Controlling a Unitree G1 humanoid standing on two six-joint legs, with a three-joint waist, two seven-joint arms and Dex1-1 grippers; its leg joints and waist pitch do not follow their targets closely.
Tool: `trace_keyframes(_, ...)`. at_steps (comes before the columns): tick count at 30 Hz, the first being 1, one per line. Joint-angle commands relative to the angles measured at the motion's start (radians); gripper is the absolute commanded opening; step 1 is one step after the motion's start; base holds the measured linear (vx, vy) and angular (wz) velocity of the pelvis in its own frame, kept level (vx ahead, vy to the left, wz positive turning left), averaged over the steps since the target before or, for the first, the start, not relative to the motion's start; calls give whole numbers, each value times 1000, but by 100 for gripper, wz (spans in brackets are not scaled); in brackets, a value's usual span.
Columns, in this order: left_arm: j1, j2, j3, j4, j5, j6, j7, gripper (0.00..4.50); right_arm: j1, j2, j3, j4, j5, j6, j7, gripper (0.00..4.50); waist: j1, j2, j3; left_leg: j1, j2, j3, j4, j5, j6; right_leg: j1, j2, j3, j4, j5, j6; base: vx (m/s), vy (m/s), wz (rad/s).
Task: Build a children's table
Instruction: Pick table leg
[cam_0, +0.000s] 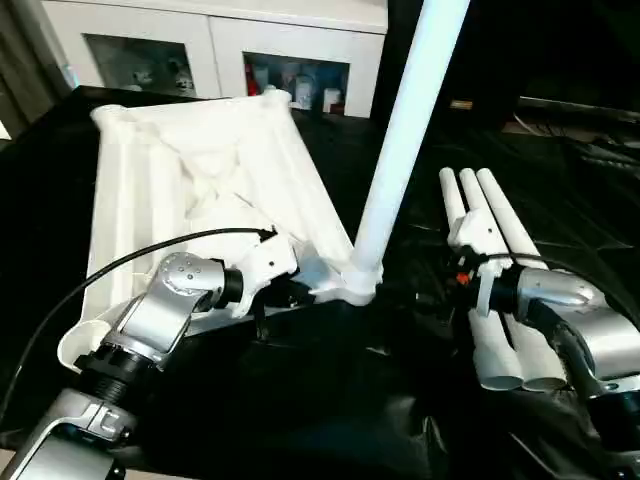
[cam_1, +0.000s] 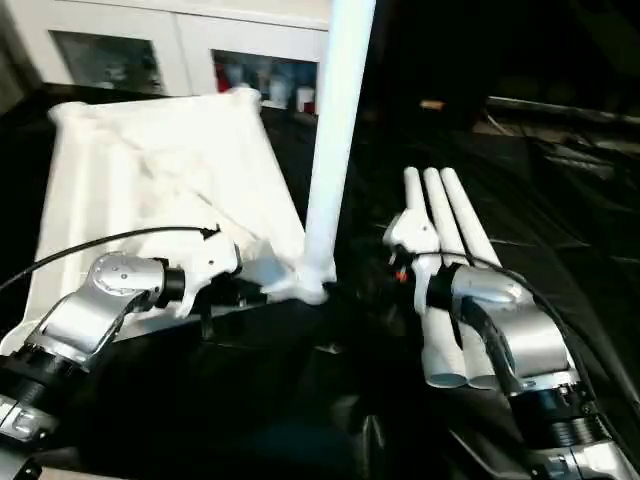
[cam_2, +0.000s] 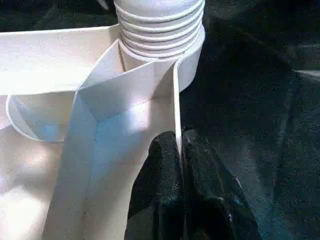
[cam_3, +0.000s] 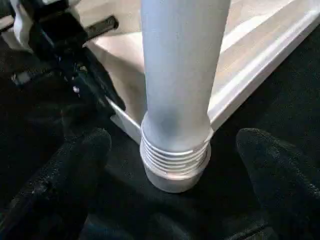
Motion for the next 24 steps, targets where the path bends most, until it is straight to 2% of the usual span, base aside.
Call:
trace_keyframes(1, 1, 0, -17, -56, -30, -25, -45, 0, 9, -17, 16, -10, -8, -14, 23, 447, -1, 2, -71, 20, 77, -33, -57, -109, 77, 58, -111, 74, -63, -135, -191, 0, 0, 0)
trace_keyframes(7, 8, 1, -23, -76, -34, -19, -67, 0, -14, 7, 44, 42, -42, -57, 22, 447, 0, 3, -75, 18, 75, -33, -52, -82, 80, 58, -108, 73, -55, -92, -202, 0, 0, 0)
trace_keyframes(15, 11, -9, -33, -79, -24, -21, -68, 0, -41, 34, 59, 95, -67, -91, 13, 447, 5, 1, -73, 19, 75, -33, -51, -108, 67, 58, -108, 74, -58, -144, -192, 0, 0, 0)
trace_keyframes(19, 9, -11, -33, -75, -22, -20, -66, 0, -51, 47, 57, 120, -72, -107, 17, 409, 6, 0, -73, 17, 73, -33, -49, -118, 61, 58, -110, 74, -60, -177, -181, 0, 0, 0)
trace_keyframes(24, 10, -11, -35, -73, -20, -20, -62, 0, -61, 63, 68, 155, -84, -132, 22, 365, 7, -1, -76, 17, 73, -34, -47, -113, 60, 58, -109, 73, -57, -176, -179, 0, 0, 0)
